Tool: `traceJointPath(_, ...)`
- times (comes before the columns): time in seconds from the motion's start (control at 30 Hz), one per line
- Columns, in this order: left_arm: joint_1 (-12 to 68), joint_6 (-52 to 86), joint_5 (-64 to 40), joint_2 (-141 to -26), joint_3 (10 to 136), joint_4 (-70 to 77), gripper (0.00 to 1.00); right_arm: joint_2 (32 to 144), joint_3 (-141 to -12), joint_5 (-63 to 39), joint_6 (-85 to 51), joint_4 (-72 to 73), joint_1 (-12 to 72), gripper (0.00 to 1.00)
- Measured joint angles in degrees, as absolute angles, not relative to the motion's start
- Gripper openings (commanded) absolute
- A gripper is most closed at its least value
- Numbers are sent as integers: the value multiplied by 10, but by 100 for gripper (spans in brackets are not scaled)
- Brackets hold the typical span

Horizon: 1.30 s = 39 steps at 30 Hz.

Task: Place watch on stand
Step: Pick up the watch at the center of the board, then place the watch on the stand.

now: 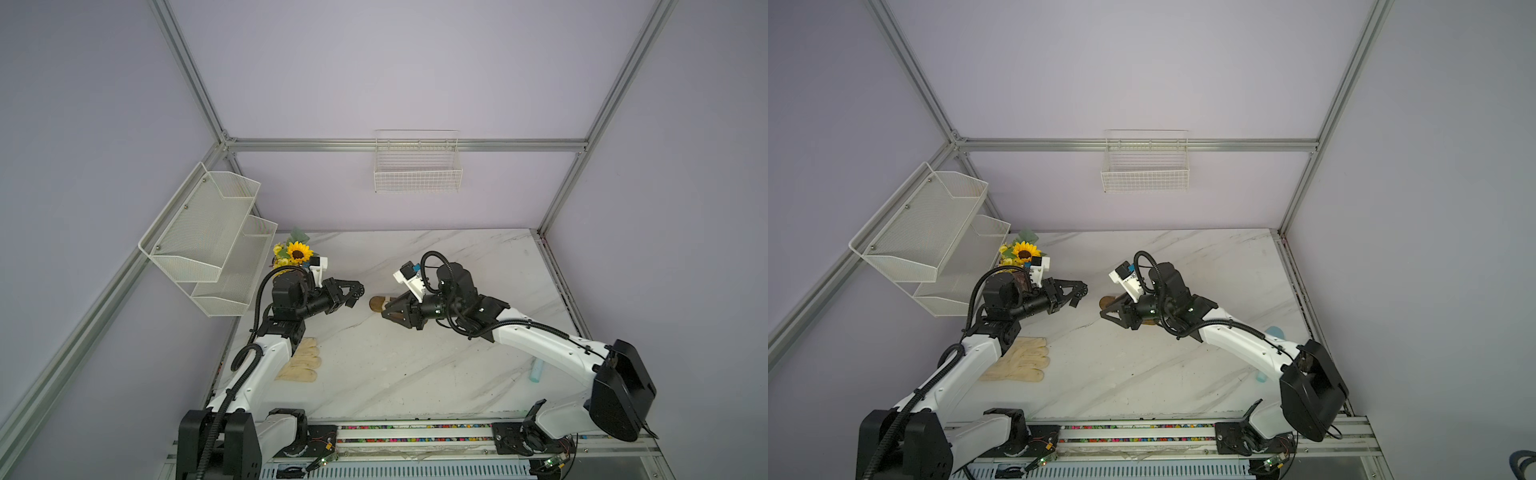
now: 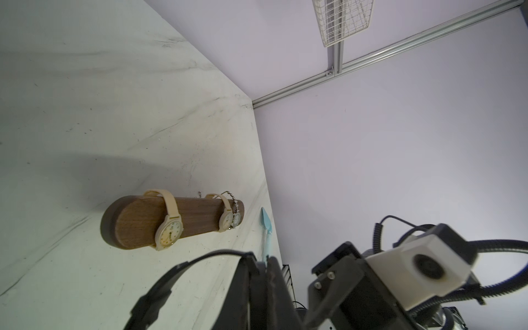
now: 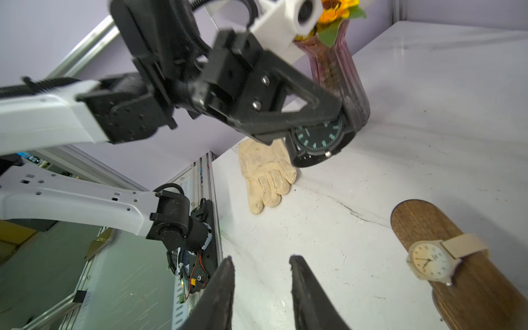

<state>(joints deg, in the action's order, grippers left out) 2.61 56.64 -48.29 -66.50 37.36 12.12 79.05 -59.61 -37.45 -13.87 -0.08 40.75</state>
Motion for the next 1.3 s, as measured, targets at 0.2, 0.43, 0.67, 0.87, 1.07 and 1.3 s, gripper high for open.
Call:
traceJointPath(0.2,26,581,-482,-763,335,248,9,675,-585,-377,-160,-9,343,37)
traceJointPath(0.43,28,622,-480,-859,331,391,9,665,-580,-392,-167,-22,315,36)
traceJointPath(0.67,50,641,-470,-902,322,470,9,702,-578,-407,-169,-41,302,35)
traceJointPath(0.87,57,654,-465,-949,322,515,9,704,-578,-417,-169,-43,296,35)
traceJointPath(1.07,60,667,-462,-980,322,552,9,704,-578,-414,-169,-50,276,34)
traceJointPath(1.3,77,694,-457,-1003,320,599,10,732,-581,-393,-190,-88,194,36)
